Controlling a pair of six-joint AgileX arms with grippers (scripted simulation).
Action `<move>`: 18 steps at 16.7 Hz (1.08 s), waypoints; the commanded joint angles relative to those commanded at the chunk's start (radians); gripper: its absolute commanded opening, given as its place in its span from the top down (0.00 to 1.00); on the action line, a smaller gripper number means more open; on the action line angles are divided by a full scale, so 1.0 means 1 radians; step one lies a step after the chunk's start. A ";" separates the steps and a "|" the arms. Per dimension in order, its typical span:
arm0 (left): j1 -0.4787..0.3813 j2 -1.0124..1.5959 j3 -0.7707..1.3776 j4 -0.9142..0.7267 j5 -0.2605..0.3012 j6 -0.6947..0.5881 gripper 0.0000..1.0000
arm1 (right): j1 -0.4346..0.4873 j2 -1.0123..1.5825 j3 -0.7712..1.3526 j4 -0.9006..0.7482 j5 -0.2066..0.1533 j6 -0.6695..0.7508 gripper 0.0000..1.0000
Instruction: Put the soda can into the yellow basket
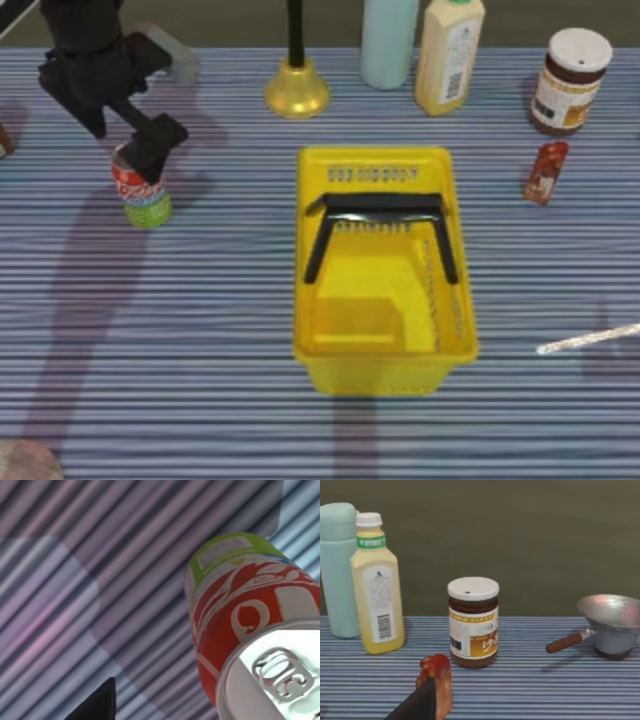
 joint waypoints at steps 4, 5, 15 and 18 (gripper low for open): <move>0.001 0.013 0.012 -0.005 -0.001 0.003 0.00 | 0.000 0.000 0.000 0.000 0.000 0.000 0.00; 0.001 0.013 0.012 -0.005 -0.001 0.003 0.00 | 0.000 0.000 0.000 0.000 0.000 0.000 0.00; 0.002 0.024 -0.167 0.184 -0.001 0.004 0.00 | 0.000 0.000 0.000 0.000 0.000 0.000 0.00; 0.002 0.024 -0.167 0.184 -0.001 0.004 0.00 | 0.000 0.000 0.000 0.000 0.000 0.000 0.00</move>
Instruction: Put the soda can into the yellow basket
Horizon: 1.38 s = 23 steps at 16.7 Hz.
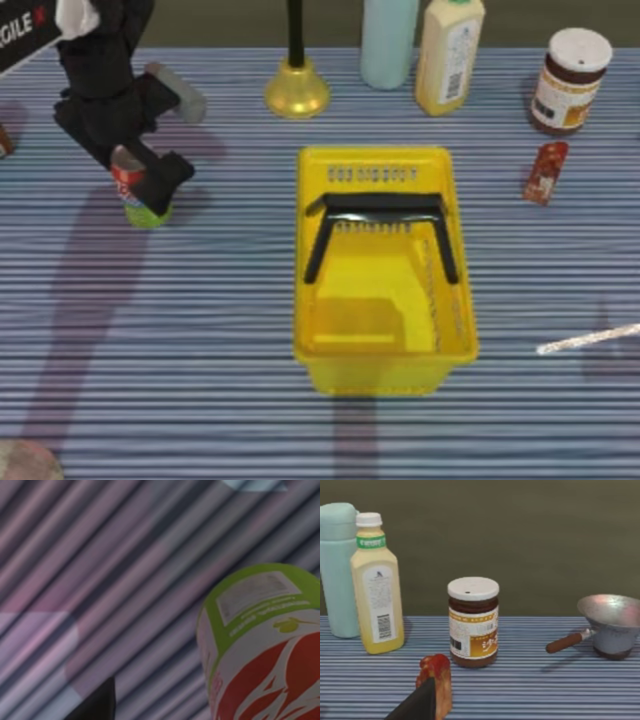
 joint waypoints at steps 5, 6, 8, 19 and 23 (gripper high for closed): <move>0.000 0.000 0.000 0.000 0.000 0.000 0.38 | 0.000 0.000 0.000 0.000 0.000 0.000 0.00; 0.000 0.000 0.000 0.000 0.000 0.000 0.45 | 0.000 0.000 0.000 0.000 0.000 0.000 0.00; 0.000 0.000 0.000 0.000 0.000 0.000 0.60 | 0.000 0.000 0.000 0.000 0.000 0.000 0.00; 0.000 0.000 0.000 0.000 0.000 0.000 1.00 | 0.000 0.000 0.000 0.000 0.000 0.000 0.00; -0.002 -0.001 0.000 0.000 0.000 0.001 1.00 | 0.000 0.000 0.000 0.000 0.000 0.000 0.00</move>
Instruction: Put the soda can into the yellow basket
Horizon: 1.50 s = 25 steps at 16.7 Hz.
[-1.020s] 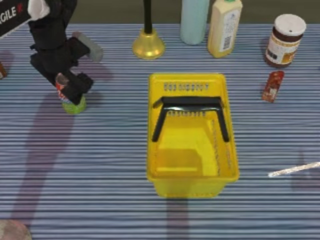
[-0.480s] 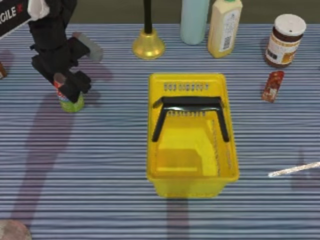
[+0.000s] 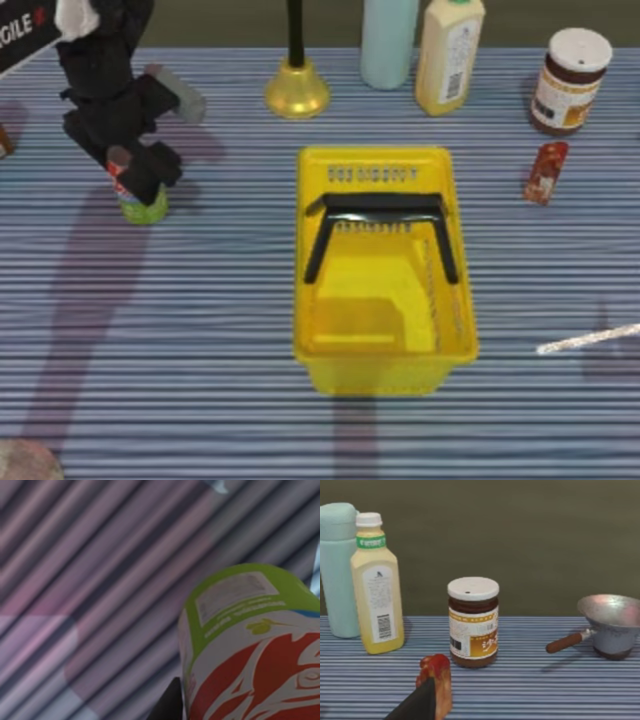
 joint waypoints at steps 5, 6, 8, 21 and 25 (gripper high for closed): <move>-0.016 -0.024 -0.059 0.147 0.112 -0.048 1.00 | 0.000 0.000 0.000 0.000 0.000 0.000 0.00; -0.022 -0.032 -0.081 0.208 0.155 -0.067 1.00 | 0.000 0.000 0.000 0.000 0.000 0.000 0.00; -0.036 -0.051 -0.137 0.359 0.256 -0.112 1.00 | 0.000 0.000 0.000 0.000 0.000 0.000 0.00; -0.135 -0.286 -0.681 1.678 1.060 -0.523 1.00 | 0.000 0.000 0.000 0.000 0.000 0.000 0.00; -0.152 -0.367 -0.788 1.898 1.217 -0.596 1.00 | 0.000 0.000 0.000 0.000 0.000 0.000 0.00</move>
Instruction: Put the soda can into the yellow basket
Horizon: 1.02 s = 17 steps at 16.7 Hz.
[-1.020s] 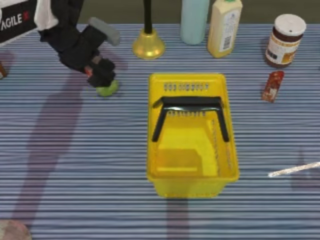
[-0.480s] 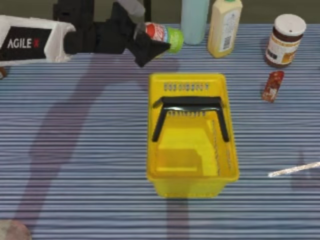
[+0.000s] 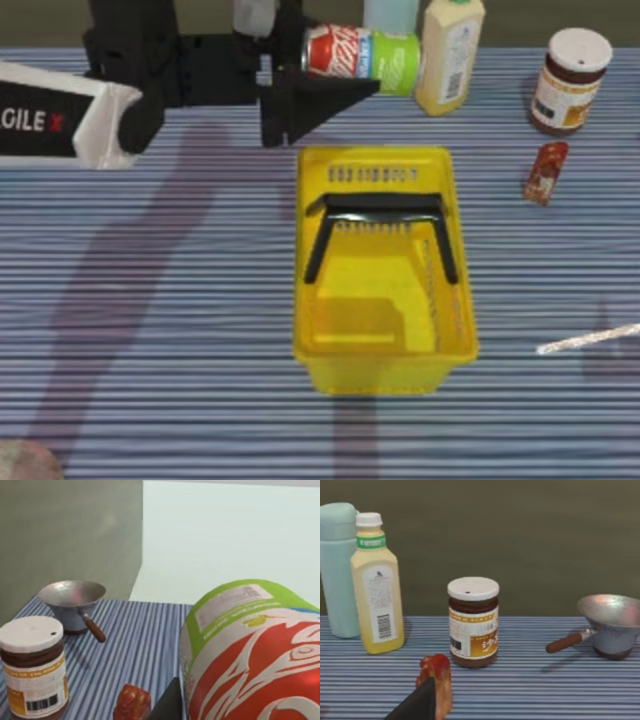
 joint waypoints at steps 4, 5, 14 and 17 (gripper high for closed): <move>-0.004 -0.023 -0.025 0.054 0.043 -0.017 1.00 | 0.000 0.000 0.000 0.000 0.000 0.000 0.00; -0.004 -0.023 -0.025 0.054 0.043 -0.017 1.00 | 0.000 0.000 0.000 0.000 0.000 0.000 0.00; 0.011 0.138 -0.062 0.261 0.048 -0.019 1.00 | 0.000 0.000 0.000 0.000 0.000 0.000 0.00; 0.020 0.217 -0.087 0.365 0.046 -0.021 1.00 | 0.000 0.000 0.000 0.000 0.000 0.000 0.00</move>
